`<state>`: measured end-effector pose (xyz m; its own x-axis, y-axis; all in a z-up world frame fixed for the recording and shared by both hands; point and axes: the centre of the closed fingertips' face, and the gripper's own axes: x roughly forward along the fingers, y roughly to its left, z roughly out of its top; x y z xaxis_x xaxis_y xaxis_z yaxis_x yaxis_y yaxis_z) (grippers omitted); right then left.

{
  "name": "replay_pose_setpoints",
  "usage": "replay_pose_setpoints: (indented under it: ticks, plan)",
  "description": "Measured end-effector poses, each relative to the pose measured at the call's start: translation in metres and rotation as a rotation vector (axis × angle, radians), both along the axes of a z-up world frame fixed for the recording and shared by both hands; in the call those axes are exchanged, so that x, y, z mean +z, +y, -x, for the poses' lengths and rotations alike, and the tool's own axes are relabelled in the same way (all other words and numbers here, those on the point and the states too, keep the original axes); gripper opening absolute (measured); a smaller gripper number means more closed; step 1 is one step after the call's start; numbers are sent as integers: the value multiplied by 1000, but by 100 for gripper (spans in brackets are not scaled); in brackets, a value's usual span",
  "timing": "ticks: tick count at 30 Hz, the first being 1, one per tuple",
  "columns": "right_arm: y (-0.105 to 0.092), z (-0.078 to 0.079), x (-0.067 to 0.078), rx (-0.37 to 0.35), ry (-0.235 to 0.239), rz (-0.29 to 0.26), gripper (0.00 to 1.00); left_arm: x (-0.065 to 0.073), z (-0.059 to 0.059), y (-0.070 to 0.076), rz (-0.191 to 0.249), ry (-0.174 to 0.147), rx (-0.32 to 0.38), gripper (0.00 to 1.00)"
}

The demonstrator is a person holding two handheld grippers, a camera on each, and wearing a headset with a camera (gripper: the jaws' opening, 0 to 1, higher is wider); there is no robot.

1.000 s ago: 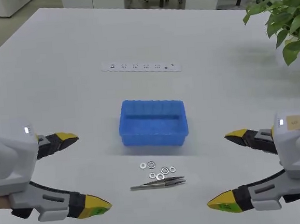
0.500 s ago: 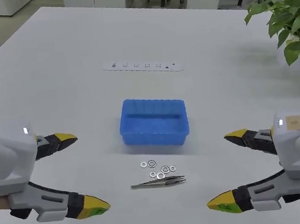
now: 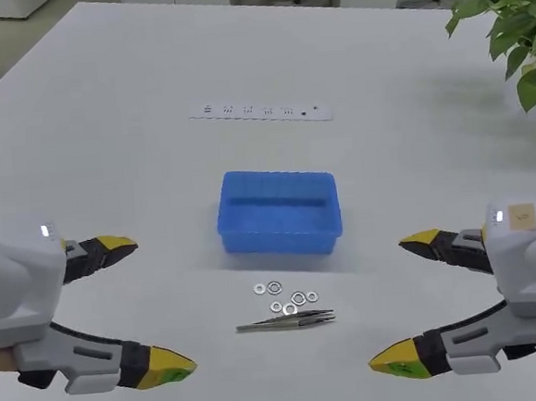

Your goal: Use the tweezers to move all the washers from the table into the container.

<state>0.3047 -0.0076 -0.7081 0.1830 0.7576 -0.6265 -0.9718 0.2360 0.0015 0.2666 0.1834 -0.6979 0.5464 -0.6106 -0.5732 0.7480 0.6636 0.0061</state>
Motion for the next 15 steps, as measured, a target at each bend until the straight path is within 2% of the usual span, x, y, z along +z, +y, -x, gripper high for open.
replay_pose_setpoints:
  ticks: [9, 12, 15]
  plan:
    - [-2, -2, -2, 0, 6, 0, 92, -1, -2, -5, 1, 5, -9, 99]
    - [-2, -2, -3, 0, 10, 3, 92, -1, -2, -7, 19, 7, -12, 99]
    - [-2, -3, -4, -3, 11, 6, 92, -3, -3, -6, 8, 10, -10, 99]
